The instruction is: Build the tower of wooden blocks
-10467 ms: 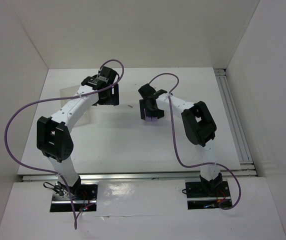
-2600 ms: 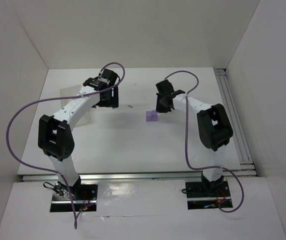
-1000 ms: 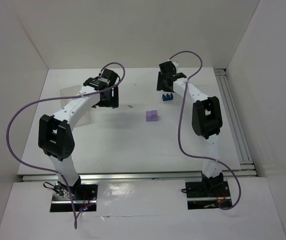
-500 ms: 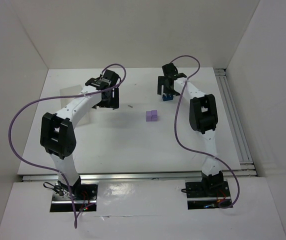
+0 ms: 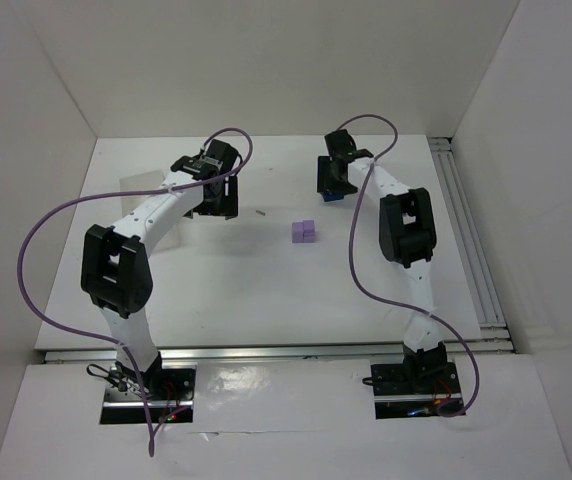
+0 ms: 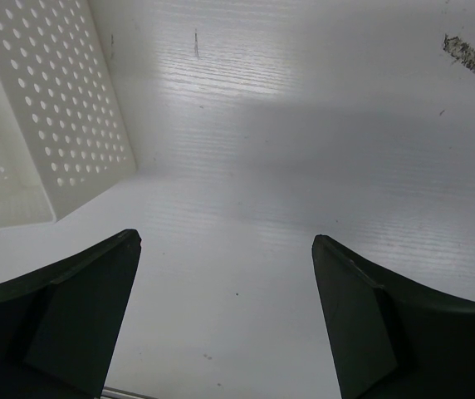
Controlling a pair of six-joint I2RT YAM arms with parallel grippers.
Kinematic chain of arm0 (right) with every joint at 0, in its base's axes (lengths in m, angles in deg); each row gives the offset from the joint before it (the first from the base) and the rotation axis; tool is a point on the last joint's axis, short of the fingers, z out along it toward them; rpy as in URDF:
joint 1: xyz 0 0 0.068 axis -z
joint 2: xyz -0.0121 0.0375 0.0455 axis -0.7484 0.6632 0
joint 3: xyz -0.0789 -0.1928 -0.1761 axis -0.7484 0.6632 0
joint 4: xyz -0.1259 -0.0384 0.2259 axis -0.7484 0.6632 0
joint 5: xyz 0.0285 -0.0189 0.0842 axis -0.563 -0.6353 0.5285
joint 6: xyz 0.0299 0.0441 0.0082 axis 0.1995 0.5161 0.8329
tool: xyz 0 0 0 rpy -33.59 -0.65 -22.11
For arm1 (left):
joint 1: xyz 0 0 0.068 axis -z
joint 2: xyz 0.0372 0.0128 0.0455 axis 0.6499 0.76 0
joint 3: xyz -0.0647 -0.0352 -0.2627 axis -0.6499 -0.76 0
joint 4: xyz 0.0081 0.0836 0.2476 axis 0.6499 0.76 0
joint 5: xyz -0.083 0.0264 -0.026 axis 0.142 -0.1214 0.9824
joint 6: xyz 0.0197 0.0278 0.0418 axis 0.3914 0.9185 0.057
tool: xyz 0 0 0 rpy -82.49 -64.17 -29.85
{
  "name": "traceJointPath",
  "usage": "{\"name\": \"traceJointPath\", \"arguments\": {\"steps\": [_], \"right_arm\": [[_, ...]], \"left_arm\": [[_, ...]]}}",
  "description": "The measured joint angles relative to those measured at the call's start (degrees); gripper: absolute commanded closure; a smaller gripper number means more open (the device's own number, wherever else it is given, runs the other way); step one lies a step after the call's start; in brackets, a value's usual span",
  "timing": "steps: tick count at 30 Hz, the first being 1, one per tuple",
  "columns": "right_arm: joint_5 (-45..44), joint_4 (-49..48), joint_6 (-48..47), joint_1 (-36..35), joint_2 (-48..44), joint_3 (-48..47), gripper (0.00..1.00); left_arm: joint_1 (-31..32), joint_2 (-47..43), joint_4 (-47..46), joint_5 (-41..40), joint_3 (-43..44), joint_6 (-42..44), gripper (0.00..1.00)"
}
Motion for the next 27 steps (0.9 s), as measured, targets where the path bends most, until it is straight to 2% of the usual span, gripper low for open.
{"name": "traceJointPath", "arguments": {"steps": [4,7,12,15,19,22,27], "right_arm": [[-0.1,-3.5,-0.1,0.0,-2.1,4.2,0.57],[0.0,-9.2,0.1,0.0,-7.7,14.0,0.57],[0.9,-20.4,-0.3,-0.1,-23.4,36.3,0.57],[2.5,-26.6,-1.7,-0.6,-34.8,45.4,0.57],[7.2,-32.1,-3.8,-2.2,-45.1,46.9,0.54],[12.0,-33.7,-5.4,-4.3,-50.1,46.5,0.54],[18.9,-32.0,-7.8,-8.2,-54.1,46.5,0.53]], "left_arm": [[0.0,0.0,0.0,0.0,0.0,0.0,0.03],[0.0,0.0,0.2,0.2,0.1,0.0,0.03],[0.0,0.5,0.7,3.2,2.4,0.2,0.03],[0.0,2.5,2.7,7.2,8.3,1.5,0.01],[-0.7,6.4,2.8,19.2,19.6,4.3,0.01],[-1.6,8.2,2.6,34.1,25.5,5.8,0.01],[-3.1,8.7,-0.7,54.6,27.9,5.8,0.01]]}}
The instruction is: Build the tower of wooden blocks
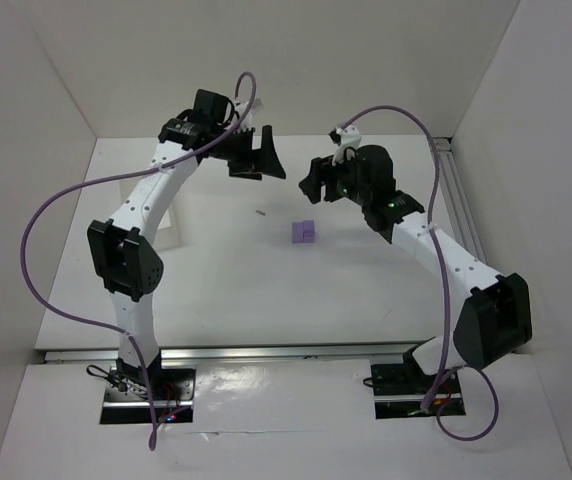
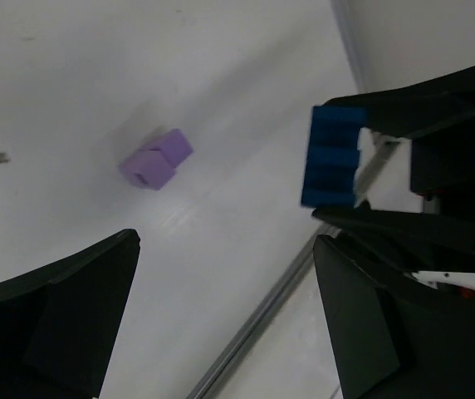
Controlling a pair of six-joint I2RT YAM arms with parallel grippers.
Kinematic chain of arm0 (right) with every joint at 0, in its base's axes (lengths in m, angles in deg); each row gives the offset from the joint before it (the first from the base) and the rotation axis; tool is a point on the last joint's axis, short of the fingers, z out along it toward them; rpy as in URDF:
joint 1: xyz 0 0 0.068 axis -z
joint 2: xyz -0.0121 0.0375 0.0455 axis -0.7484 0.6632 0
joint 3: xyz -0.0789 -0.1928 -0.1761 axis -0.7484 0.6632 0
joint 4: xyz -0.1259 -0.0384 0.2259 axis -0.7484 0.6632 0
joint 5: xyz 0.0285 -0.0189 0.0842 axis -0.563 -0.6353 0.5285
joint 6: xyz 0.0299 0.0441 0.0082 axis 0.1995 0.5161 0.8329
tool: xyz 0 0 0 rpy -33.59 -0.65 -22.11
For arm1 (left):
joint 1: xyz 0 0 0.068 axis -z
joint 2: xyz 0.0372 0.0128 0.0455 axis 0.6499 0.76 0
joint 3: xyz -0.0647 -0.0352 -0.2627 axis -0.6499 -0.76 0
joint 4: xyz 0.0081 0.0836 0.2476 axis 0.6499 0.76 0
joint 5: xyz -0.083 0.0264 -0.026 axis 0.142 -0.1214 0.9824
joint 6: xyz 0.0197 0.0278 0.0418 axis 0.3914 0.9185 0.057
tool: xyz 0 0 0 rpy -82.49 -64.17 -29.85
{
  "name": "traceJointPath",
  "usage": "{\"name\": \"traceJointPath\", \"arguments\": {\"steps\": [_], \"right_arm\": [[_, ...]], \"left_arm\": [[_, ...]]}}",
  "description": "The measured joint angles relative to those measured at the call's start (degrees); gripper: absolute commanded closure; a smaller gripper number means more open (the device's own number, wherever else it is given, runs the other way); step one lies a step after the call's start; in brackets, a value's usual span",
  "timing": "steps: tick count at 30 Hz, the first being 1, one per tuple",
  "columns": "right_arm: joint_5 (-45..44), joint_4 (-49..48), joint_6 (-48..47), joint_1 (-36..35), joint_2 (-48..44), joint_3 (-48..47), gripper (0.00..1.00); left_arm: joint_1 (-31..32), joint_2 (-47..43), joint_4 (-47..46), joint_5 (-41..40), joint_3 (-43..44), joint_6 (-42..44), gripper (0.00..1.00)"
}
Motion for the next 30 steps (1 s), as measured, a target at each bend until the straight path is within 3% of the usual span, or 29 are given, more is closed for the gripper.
{"name": "traceJointPath", "arguments": {"steps": [6,10,21,30], "right_arm": [[2.7,5.4,-2.1,-3.3,-1.5,-0.2,0.53],[3.1,8.0,-3.2,-4.5,-1.5,-0.5,0.53],[3.3,10.6,-4.3,-5.6,-1.5,-1.7,0.53],[3.6,11.3,-4.8,-6.1,-1.2,-1.9,0.53]], "left_arm": [[-2.3,0.8,-6.9,19.1,-3.5,-3.4,0.05],[-3.0,2.2,-8.5,25.1,-3.4,-4.6,0.05],[0.4,6.7,-7.1,27.2,-2.8,-4.6,0.06],[2.0,8.8,-7.1,27.5,-2.4,-5.9,0.24]]}}
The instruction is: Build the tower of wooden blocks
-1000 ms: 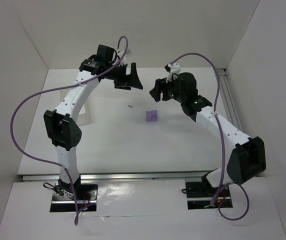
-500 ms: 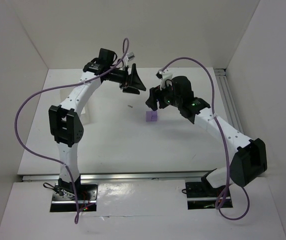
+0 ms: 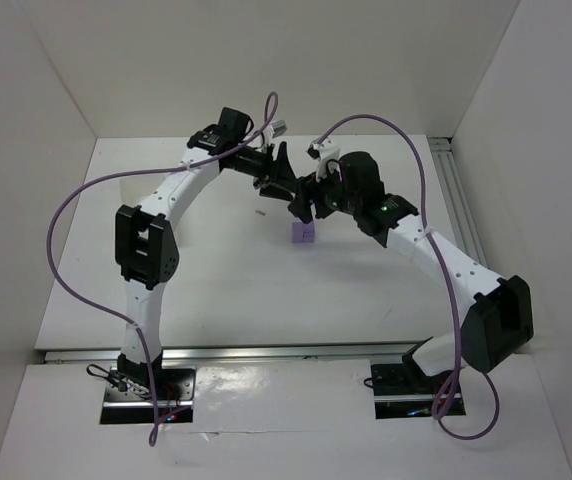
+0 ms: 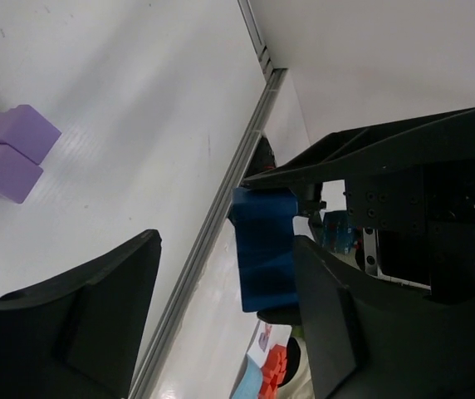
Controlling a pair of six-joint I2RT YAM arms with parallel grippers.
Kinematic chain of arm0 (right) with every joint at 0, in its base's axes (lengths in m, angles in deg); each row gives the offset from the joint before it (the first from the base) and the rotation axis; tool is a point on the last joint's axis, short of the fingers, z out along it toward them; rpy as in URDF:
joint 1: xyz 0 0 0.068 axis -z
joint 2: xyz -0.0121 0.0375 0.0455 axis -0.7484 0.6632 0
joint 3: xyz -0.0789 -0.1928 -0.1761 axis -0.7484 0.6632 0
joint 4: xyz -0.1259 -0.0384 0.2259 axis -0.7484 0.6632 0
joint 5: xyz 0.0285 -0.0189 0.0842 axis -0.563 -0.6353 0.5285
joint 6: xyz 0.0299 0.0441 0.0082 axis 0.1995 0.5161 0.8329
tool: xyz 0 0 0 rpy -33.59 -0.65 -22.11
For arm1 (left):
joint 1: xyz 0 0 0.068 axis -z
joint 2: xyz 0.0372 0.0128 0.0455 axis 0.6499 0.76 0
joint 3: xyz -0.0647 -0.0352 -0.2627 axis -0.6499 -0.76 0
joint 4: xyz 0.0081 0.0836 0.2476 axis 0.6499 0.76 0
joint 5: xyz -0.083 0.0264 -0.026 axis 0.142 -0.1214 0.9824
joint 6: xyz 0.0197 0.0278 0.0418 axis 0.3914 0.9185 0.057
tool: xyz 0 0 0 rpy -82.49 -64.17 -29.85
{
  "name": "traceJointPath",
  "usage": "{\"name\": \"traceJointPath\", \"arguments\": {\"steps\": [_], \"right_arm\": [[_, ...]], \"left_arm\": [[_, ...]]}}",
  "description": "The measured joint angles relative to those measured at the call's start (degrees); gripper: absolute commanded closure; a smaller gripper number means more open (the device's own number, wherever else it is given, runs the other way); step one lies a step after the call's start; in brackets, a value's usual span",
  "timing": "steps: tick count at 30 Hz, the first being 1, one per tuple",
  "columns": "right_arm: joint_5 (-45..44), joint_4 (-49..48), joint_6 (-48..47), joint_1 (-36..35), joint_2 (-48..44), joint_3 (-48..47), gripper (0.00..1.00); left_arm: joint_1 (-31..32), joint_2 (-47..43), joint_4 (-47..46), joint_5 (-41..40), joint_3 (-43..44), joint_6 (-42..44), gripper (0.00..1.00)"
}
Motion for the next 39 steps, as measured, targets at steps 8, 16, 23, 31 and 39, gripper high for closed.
{"name": "traceJointPath", "arguments": {"steps": [8,16,23,31,39], "right_arm": [[-0.2,0.3,-0.4,-0.3,0.8,-0.5,0.53],[-1.6,0.2,-0.6,-0.6,1.7,-0.9,0.53],[-3.5,0.5,-1.2,-1.6,2.4,-1.0,0.53],[-5.9,1.5,-1.2,-2.7,3.5,-2.5,0.13],[-10.3,3.1,-1.2,-2.8,3.3,-3.3,0.0]], "left_arm": [[1.2,0.0,0.3,2.5,0.0,1.9,0.24],[1.7,-0.2,1.1,4.7,-1.1,4.7,0.43],[1.7,-0.2,2.8,4.0,-1.5,6.2,0.72],[1.3,-0.2,2.8,3.6,-1.6,6.0,0.99],[-0.8,-0.7,3.1,-0.9,-1.6,4.5,1.0]]}}
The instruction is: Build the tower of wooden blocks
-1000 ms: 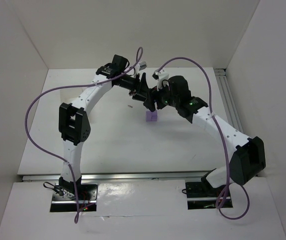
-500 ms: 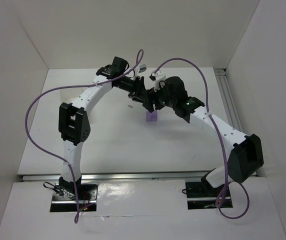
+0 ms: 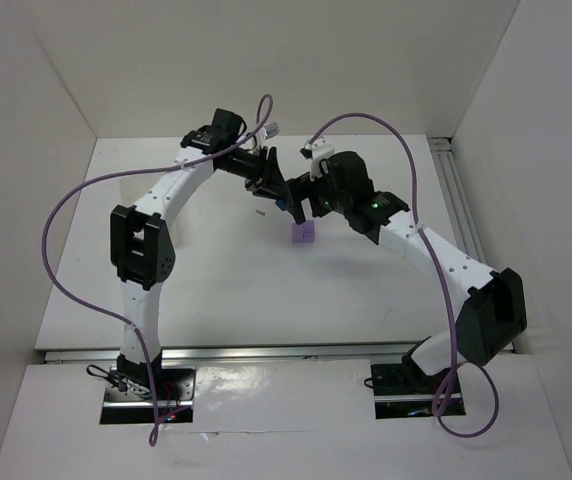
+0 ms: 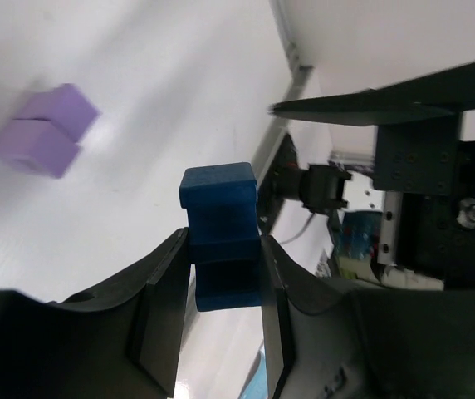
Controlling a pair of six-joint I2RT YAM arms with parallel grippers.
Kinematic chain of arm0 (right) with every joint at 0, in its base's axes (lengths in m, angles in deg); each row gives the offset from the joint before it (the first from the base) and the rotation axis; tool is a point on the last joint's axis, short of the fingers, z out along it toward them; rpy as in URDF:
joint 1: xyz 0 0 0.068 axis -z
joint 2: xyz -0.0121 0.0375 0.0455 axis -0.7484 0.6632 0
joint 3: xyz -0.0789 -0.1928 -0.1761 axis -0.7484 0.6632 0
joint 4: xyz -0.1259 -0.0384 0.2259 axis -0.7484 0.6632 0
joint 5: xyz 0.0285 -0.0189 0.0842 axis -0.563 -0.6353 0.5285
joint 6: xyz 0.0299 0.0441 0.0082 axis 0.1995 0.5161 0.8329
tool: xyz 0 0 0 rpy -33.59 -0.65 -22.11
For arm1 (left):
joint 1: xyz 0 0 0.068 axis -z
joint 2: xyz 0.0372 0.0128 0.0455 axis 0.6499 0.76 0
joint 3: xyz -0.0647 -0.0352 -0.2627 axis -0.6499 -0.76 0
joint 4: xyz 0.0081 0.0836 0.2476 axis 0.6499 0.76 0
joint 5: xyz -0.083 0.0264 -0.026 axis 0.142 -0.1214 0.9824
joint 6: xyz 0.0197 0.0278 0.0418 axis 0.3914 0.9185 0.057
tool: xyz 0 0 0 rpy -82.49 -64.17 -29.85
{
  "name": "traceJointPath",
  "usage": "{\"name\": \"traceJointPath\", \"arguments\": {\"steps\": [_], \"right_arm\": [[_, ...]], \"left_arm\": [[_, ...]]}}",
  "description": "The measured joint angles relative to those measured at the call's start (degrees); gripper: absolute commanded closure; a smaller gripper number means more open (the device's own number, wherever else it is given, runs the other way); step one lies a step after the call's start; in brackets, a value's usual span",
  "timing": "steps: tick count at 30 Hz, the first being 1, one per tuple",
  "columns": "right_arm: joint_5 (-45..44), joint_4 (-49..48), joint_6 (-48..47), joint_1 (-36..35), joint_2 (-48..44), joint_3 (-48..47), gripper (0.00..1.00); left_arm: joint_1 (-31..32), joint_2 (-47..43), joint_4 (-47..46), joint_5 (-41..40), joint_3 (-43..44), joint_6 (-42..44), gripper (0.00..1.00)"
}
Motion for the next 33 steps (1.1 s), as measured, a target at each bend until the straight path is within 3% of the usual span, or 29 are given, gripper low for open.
{"name": "traceJointPath", "arguments": {"steps": [6,13,19,25,33], "right_arm": [[-5.8,2.4,0.8,0.6,-6.6,1.4,0.0],[-13.9,1.7,8.2,7.2,-19.5,6.6,0.0],[-16.3,5.3,18.6,16.3,-13.0,3.6,0.0],[-13.0,10.0,25.6,22.9,-9.3,6.9,0.0],[-8.9,10.3,28.0,27.2,-11.1,9.3,0.0]], "left_arm": [[-2.8,-1.6,3.2,-11.6,0.0,0.4,1.0],[-1.5,-2.1,7.4,-24.0,1.2,9.7,0.99],[3.8,-3.9,7.1,-30.8,1.9,21.5,0.87],[10.2,-5.5,3.5,-34.8,1.9,30.3,0.85],[9.8,-5.7,-1.2,-33.1,1.2,40.4,0.84]]}}
